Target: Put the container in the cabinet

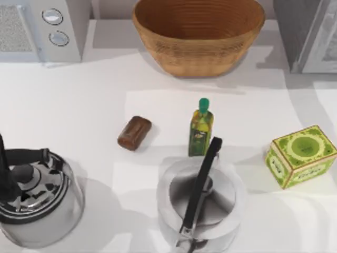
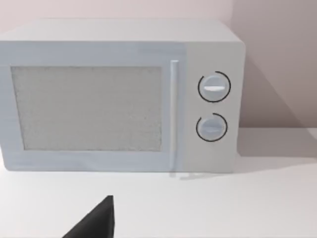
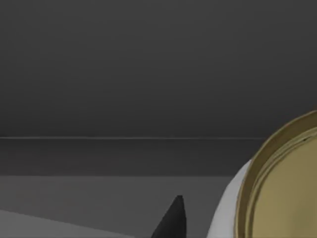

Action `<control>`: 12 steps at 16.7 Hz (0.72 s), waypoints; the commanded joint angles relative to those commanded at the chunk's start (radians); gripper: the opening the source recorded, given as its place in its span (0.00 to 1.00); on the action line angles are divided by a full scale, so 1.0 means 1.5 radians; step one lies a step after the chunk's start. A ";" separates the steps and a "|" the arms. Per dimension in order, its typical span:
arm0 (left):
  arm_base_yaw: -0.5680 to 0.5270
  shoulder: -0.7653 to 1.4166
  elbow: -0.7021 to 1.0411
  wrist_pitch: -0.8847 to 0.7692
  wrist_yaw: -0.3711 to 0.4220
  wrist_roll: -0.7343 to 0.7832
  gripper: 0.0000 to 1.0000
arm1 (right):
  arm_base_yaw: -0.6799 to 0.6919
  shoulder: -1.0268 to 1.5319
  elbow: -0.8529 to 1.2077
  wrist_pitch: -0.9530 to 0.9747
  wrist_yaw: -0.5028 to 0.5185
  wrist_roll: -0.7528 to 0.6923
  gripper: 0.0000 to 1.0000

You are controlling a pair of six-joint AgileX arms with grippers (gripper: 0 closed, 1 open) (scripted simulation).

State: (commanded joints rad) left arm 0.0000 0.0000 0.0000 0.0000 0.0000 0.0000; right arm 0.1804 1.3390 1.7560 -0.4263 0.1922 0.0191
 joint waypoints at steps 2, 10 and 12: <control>0.000 0.000 0.000 0.000 0.000 0.000 1.00 | 0.000 0.036 0.037 -0.017 -0.006 0.000 0.00; 0.000 0.000 0.000 0.000 0.000 0.000 1.00 | -0.026 0.338 0.436 -0.124 -0.031 0.002 0.00; 0.000 0.000 0.000 0.000 0.000 0.000 1.00 | -0.035 0.400 0.537 -0.142 -0.039 0.001 0.00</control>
State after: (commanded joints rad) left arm 0.0000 0.0000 0.0000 0.0000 0.0000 0.0000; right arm 0.1277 1.9392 2.5618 -0.6389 0.1334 0.0210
